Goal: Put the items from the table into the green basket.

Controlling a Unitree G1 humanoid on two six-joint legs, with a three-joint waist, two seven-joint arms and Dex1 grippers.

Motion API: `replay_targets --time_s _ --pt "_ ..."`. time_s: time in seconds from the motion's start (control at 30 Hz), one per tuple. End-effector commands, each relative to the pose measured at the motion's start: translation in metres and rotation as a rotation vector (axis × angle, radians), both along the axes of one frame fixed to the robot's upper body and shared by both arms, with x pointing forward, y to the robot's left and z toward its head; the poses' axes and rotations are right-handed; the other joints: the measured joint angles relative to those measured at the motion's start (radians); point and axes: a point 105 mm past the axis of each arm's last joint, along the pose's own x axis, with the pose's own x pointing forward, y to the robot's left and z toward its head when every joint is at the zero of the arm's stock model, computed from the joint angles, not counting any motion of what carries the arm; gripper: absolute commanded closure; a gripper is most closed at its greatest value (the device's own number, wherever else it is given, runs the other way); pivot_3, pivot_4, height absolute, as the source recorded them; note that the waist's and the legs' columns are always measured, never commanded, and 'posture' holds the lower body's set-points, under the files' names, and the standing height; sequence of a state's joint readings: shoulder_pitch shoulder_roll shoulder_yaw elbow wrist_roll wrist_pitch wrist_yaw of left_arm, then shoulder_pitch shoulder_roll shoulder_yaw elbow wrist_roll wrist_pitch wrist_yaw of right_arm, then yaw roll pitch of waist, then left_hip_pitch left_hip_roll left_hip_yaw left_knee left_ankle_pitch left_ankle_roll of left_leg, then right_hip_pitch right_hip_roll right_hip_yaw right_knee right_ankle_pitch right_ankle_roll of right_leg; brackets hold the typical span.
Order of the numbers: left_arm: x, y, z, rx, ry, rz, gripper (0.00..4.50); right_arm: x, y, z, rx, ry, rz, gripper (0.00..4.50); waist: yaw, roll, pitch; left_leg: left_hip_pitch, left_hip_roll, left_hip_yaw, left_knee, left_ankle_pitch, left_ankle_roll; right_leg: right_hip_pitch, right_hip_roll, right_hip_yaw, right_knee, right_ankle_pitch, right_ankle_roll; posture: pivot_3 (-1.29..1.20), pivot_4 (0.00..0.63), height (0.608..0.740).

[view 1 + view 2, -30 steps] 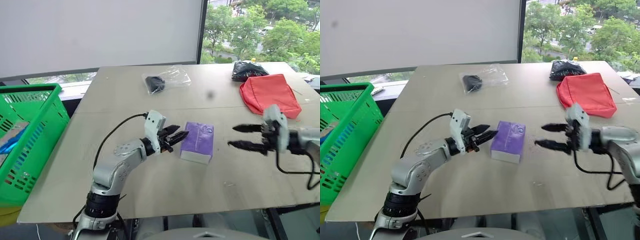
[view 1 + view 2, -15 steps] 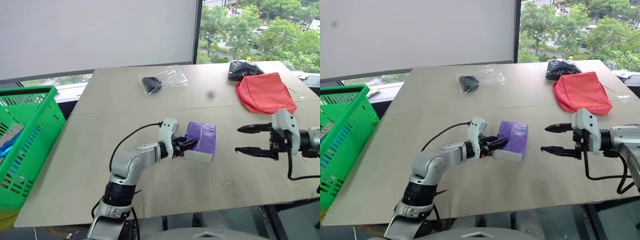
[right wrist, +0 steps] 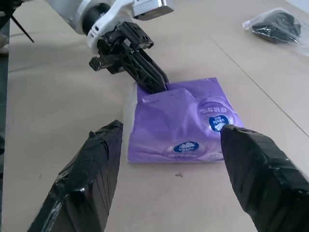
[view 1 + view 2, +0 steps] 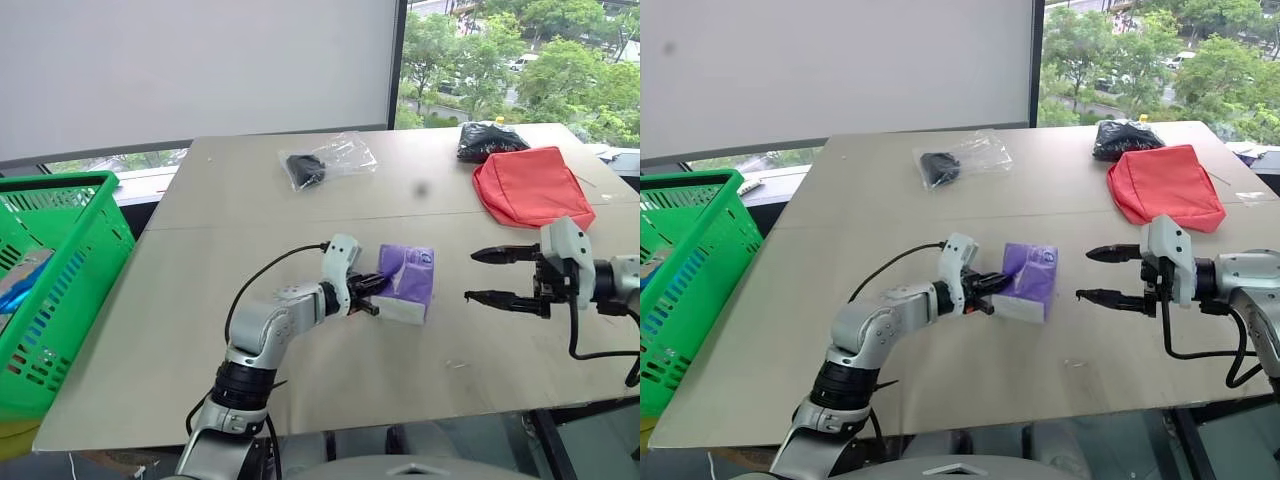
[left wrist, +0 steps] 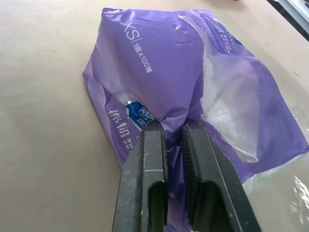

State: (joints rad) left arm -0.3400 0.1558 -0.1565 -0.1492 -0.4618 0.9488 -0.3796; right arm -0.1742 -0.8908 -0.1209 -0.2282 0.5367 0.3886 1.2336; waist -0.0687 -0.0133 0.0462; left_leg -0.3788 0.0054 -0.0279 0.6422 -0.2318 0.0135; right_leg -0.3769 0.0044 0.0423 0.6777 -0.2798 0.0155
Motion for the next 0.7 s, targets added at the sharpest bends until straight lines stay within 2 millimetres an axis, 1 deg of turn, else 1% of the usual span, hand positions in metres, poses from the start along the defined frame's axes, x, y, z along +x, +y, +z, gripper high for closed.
replay_targets --time_s 0.03,0.17,0.23,0.3,0.33,0.37,0.4,0.43,0.47,0.5,0.53,0.57,0.67,0.7 --pt "0.026 0.028 0.039 0.011 -0.164 0.112 4.46 0.003 0.011 0.022 0.064 -0.071 0.029 1.04 -0.005 -0.001 0.001 0.0 0.0 0.0 0.0 0.0 0.0 0.0 0.0 0.0 0.0 0.0 0.0 -0.12 0.0 0.74" --pt "0.049 0.07 0.085 0.126 -0.348 0.25 4.46 0.009 0.02 0.034 0.141 -0.079 0.033 1.04 -0.015 -0.001 0.002 0.0 0.002 -0.002 0.0 0.0 0.0 -0.002 0.005 0.0 0.002 0.0 0.0 -0.09 0.0 0.74" --pt "0.059 0.094 0.125 0.13 -0.459 0.331 4.46 0.015 0.028 0.041 0.191 -0.086 0.042 1.04 -0.014 -0.002 0.002 -0.001 0.002 -0.003 -0.001 0.0 0.0 -0.002 0.006 -0.001 0.001 0.0 -0.001 -0.08 0.0 0.74" --pt "0.065 0.116 0.155 0.144 -0.538 0.411 4.46 0.019 0.036 0.047 0.234 -0.093 0.055 1.04 -0.011 -0.002 0.003 -0.003 0.003 -0.003 -0.001 0.0 0.0 -0.003 0.005 -0.002 0.0 0.0 -0.001 -0.06 0.0 0.74" --pt "0.068 0.134 0.172 0.164 -0.585 0.483 4.46 0.021 0.042 0.052 0.27 -0.095 0.068 1.04 -0.007 -0.002 0.003 -0.003 0.003 -0.003 -0.001 0.0 0.0 -0.003 0.004 -0.002 0.0 0.0 -0.001 -0.06 0.0 0.74" --pt "0.069 0.146 0.183 0.175 -0.612 0.529 4.46 0.023 0.047 0.055 0.293 -0.095 0.076 1.04 -0.007 -0.002 0.004 -0.003 0.002 -0.003 -0.001 0.0 0.0 -0.003 0.002 -0.001 0.0 0.001 -0.002 -0.05 0.0 0.74" --pt "0.071 0.173 0.198 0.235 -0.654 0.635 4.46 0.025 0.055 0.062 0.339 -0.103 0.095 1.04 -0.007 -0.003 0.004 -0.002 0.002 -0.002 -0.001 0.0 0.0 -0.003 0.001 0.0 0.0 0.002 -0.003 -0.04 0.0 0.74" --pt "0.071 0.191 0.208 0.276 -0.679 0.705 4.46 0.027 0.061 0.066 0.368 -0.107 0.107 1.04 -0.008 -0.004 0.005 -0.003 0.002 -0.002 -0.001 0.0 0.0 -0.003 0.0 0.0 0.0 0.002 -0.003 -0.03 0.0 0.74" --pt "0.067 0.219 0.218 0.371 -0.706 0.81 4.46 0.03 0.07 0.072 0.409 -0.114 0.122 1.04 -0.006 -0.004 0.005 -0.002 0.002 -0.001 -0.002 0.0 0.0 -0.003 -0.002 0.0 0.0 0.002 -0.004 -0.02 0.0 0.74" --pt "0.063 0.241 0.226 0.45 -0.729 0.889 4.46 0.032 0.076 0.076 0.442 -0.117 0.13 1.04 -0.007 -0.004 0.005 -0.002 0.002 -0.001 -0.002 0.0 0.0 -0.004 -0.003 0.0 0.0 0.002 -0.004 -0.01 0.0 0.74" --pt "0.059 0.252 0.23 0.496 -0.742 0.929 4.46 0.034 0.08 0.078 0.46 -0.119 0.133 1.04 -0.007 -0.004 0.005 -0.001 0.002 -0.001 -0.003 0.0 0.0 -0.004 -0.004 0.0 0.0 0.002 -0.004 0.0 0.0 0.74" --pt "0.051 0.277 0.235 0.57 -0.752 1.01 4.46 0.034 0.087 0.08 0.48 -0.117 0.153 1.04 0.003 -0.004 0.005 -0.001 0.002 -0.001 -0.005 0.0 0.0 -0.004 -0.004 0.0 0.0 0.002 -0.004 0.02 0.0 0.74" --pt "0.025 0.328 0.24 0.672 -0.727 1.184 4.46 0.032 0.103 0.083 0.501 -0.108 0.215 1.04 0.026 -0.004 0.005 -0.003 0.002 -0.003 -0.006 0.0 0.0 -0.005 -0.006 -0.003 0.0 0.002 -0.004 0.04 0.0 0.74" --pt "0.021 0.337 0.239 0.683 -0.718 1.21 4.46 0.032 0.105 0.084 0.503 -0.106 0.225 1.04 0.033 -0.004 0.005 -0.004 0.002 -0.003 -0.006 0.0 0.0 -0.007 -0.006 -0.002 0.0 0.002 -0.005 0.04 0.0 0.74"
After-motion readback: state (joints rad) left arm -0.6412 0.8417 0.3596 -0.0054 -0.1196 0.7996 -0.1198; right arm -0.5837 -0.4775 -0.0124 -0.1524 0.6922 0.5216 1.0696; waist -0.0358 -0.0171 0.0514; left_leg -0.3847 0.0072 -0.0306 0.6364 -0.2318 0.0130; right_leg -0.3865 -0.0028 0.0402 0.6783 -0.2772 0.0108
